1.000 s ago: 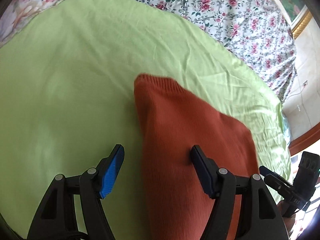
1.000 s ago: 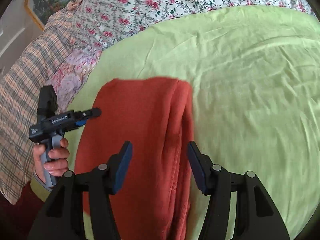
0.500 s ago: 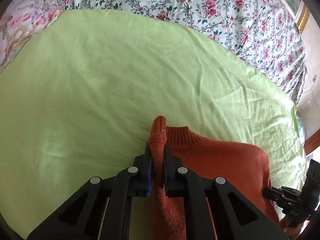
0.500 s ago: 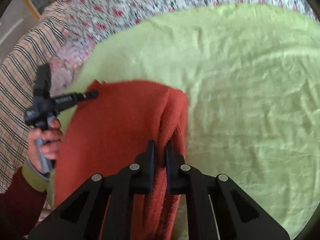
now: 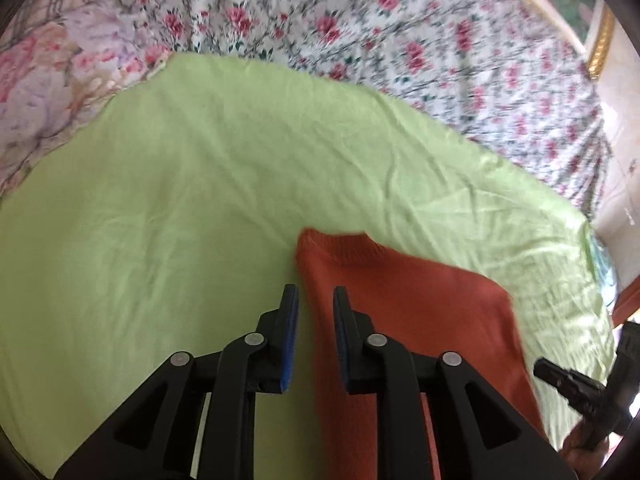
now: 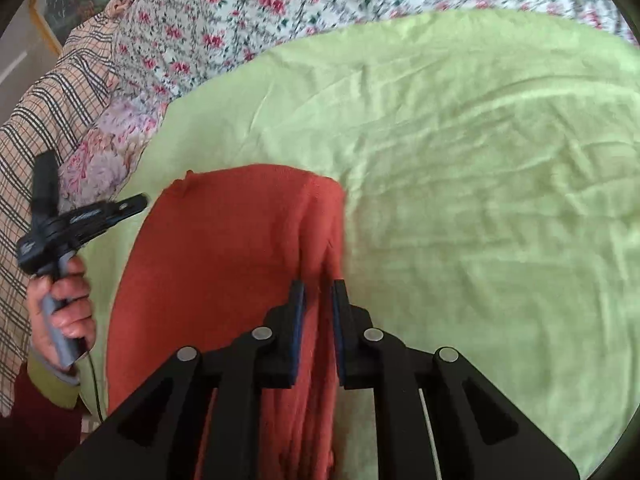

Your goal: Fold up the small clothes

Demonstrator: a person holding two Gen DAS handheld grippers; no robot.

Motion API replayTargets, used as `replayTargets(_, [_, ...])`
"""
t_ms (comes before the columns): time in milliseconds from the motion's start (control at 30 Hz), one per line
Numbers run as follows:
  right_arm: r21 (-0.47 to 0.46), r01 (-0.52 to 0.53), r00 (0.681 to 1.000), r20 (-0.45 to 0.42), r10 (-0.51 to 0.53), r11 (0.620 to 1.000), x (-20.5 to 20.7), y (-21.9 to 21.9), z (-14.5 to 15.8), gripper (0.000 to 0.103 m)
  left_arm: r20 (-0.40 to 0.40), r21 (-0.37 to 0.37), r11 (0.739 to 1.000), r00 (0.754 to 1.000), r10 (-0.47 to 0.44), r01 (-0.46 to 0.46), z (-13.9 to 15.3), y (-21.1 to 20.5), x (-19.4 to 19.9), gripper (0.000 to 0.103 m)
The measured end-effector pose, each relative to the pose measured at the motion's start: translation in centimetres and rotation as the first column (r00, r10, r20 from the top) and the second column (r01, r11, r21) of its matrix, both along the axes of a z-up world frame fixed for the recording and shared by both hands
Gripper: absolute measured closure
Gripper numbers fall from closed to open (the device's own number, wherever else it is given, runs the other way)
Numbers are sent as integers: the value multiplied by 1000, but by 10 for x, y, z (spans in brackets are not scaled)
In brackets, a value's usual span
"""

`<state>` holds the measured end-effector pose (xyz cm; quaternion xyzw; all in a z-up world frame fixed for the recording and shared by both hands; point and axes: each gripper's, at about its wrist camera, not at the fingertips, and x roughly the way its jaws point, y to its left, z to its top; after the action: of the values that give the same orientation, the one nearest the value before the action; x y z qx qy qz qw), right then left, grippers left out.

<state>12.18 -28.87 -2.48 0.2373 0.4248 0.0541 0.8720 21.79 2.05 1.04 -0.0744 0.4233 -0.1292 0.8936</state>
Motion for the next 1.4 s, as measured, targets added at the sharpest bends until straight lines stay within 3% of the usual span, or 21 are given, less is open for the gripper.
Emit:
replayTargets(100, [23, -2, 999, 42, 1, 1000, -24, 4, 16, 90, 13, -9, 1000, 1000, -23, 23, 7, -2, -42, 75])
replayTargets(233, [14, -101, 994, 51, 100, 995, -49, 32, 23, 90, 11, 18, 997, 997, -79, 79, -1, -15, -97, 69])
replayTargets(367, [-138, -110, 994, -35, 106, 984, -61, 46, 1, 91, -44, 67, 992, 994, -102, 105, -26, -22, -135, 67])
replayTargets(600, [-102, -65, 998, -3, 65, 993, -78, 38, 10, 86, -71, 42, 994, 993, -93, 96, -37, -8, -176, 59])
replayTargets(833, [-67, -74, 996, 39, 77, 995, -113, 50, 23, 85, -63, 78, 991, 992, -105, 110, -39, -6, -209, 52])
replayTargets(1033, [-34, -77, 996, 42, 78, 996, -145, 52, 23, 85, -54, 111, 986, 991, -119, 124, -38, -6, -231, 39])
replayTargets(1100, [-28, -75, 996, 39, 76, 997, -154, 54, 22, 82, -41, 137, 983, 992, -116, 121, -38, -7, -242, 33])
replayTargets(1167, [-29, -71, 997, 34, 72, 997, -164, 56, 21, 65, -43, 153, 981, 992, -118, 123, -39, -8, -251, 27])
replayTargets(1400, [-64, -89, 996, 21, 90, 994, -188, 70, 16, 48, -37, 213, 968, 991, -131, 136, -44, -5, -273, 25])
